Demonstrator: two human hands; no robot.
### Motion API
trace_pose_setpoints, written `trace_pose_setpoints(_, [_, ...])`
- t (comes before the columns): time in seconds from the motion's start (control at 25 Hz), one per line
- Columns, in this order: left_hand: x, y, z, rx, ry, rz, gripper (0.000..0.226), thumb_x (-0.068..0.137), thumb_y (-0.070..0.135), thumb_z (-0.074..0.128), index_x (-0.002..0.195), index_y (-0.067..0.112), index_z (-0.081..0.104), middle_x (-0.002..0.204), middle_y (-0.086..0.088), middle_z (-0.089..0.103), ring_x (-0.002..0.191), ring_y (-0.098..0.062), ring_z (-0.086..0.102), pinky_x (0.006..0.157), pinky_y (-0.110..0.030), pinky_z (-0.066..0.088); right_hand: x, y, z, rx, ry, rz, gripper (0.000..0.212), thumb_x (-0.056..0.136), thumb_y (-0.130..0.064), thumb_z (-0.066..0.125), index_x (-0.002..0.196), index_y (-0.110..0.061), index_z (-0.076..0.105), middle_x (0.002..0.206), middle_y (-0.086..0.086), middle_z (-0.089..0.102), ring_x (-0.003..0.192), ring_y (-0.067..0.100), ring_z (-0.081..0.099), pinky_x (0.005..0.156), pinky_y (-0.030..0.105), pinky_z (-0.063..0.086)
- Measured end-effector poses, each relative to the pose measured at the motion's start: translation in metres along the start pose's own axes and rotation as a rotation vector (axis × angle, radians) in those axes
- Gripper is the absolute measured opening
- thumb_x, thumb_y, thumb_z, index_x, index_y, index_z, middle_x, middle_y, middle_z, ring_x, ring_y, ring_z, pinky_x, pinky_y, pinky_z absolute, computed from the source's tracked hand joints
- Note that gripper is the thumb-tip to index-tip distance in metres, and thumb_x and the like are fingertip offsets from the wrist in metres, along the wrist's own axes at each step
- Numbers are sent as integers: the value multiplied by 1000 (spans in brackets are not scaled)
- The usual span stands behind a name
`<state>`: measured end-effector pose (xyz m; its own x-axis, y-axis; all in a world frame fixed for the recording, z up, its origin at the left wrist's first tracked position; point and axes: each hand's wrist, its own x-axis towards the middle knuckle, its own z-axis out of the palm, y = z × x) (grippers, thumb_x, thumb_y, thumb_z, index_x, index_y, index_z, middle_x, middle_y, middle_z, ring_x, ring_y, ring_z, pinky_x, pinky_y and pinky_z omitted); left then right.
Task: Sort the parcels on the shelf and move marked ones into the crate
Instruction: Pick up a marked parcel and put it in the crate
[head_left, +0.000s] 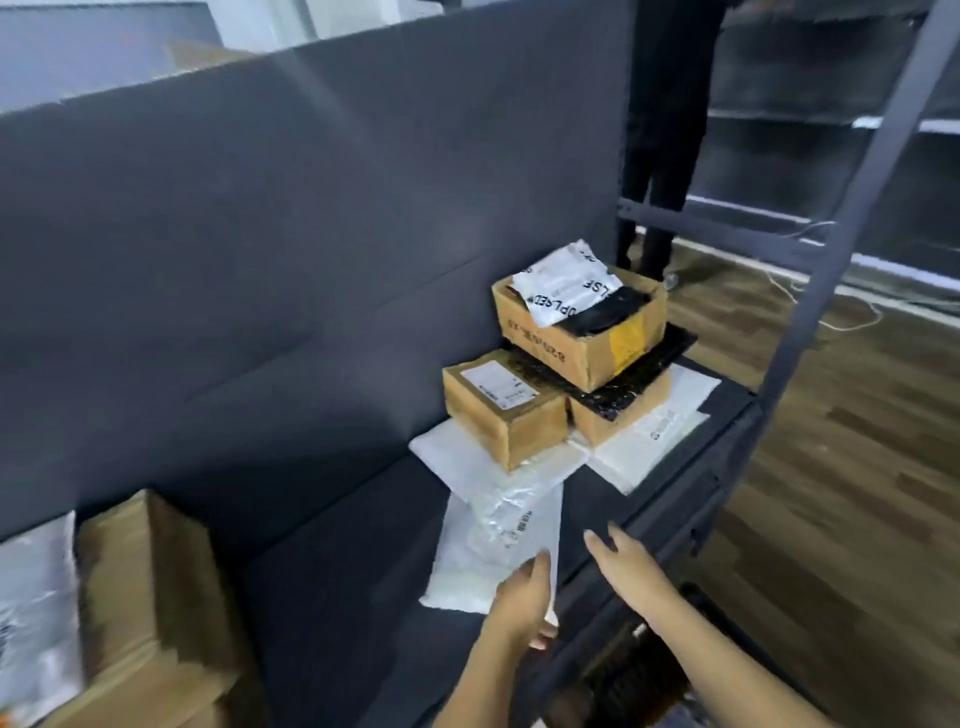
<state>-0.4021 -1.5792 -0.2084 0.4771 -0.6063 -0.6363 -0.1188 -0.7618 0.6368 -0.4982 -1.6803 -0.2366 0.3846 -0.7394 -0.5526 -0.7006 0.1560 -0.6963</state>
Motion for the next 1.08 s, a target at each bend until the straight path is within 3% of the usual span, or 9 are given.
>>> trace_pose_setpoints(0.08, [3, 10, -33, 41, 64, 33, 57, 95, 55, 23, 135, 22, 46, 137, -5, 53, 105, -28, 63, 91, -35, 51, 7, -33, 1, -23, 11, -50, 67, 93, -51, 40, 147, -15, 25, 154, 9, 26, 138, 27, 32, 110, 38, 31])
trace_pose_setpoints(0.2, [9, 28, -74, 359, 161, 95, 58, 94, 56, 18, 138, 27, 41, 142, -4, 47, 128, -26, 46, 104, -37, 37, 20, -70, 5, -137, 33, -145, 69, 91, -52, 43, 146, -13, 28, 151, 11, 31, 137, 30, 34, 111, 40, 31])
trace_pose_setpoints(0.44, [44, 53, -135, 706, 279, 151, 60, 95, 58, 18, 142, 24, 33, 145, -4, 41, 128, -25, 45, 98, -36, 38, 47, -118, 8, -369, 137, -279, 69, 89, -51, 48, 146, -17, 29, 152, 9, 29, 138, 28, 32, 108, 40, 34])
trace_pose_setpoints(0.56, [70, 63, -144, 736, 278, 190, 61, 94, 58, 20, 140, 21, 36, 141, -6, 45, 124, -27, 49, 94, -37, 39, 68, -133, 17, -471, 203, -331, 65, 89, -51, 48, 144, -21, 33, 154, 4, 27, 140, 23, 28, 107, 36, 36])
trace_pose_setpoints(0.76, [107, 72, -142, 466, 182, 147, 60, 93, 58, 23, 141, 25, 36, 140, -6, 48, 126, -27, 48, 93, -36, 39, 100, -151, 29, -423, 154, -332, 42, 91, -40, 49, 128, -20, 44, 151, 2, 27, 140, 22, 24, 109, 39, 28])
trace_pose_setpoints(0.88, [121, 75, -136, -39, 77, 85, 60, 88, 54, 36, 135, 18, 46, 137, -5, 52, 121, -25, 51, 81, -24, 40, 113, -144, 38, -404, 167, -373, 55, 91, -35, 51, 140, -17, 35, 155, 2, 15, 146, 19, 6, 117, 39, 19])
trace_pose_setpoints(0.96, [133, 76, -130, -354, -5, 28, 53, 89, 51, 44, 126, 14, 53, 128, -5, 58, 106, -24, 53, 80, -24, 42, 116, -136, 48, -266, 226, -440, 43, 88, -23, 58, 129, -15, 46, 153, 7, 24, 146, 16, 9, 113, 33, 25])
trace_pose_setpoints(1.08, [150, 75, -118, -664, -105, -73, 49, 90, 43, 54, 127, 10, 51, 125, -4, 60, 101, -22, 55, 82, -28, 41, 112, -122, 57, -175, 269, -488, 27, 83, -11, 60, 109, -16, 54, 147, 7, 36, 143, 14, 23, 108, 34, 35])
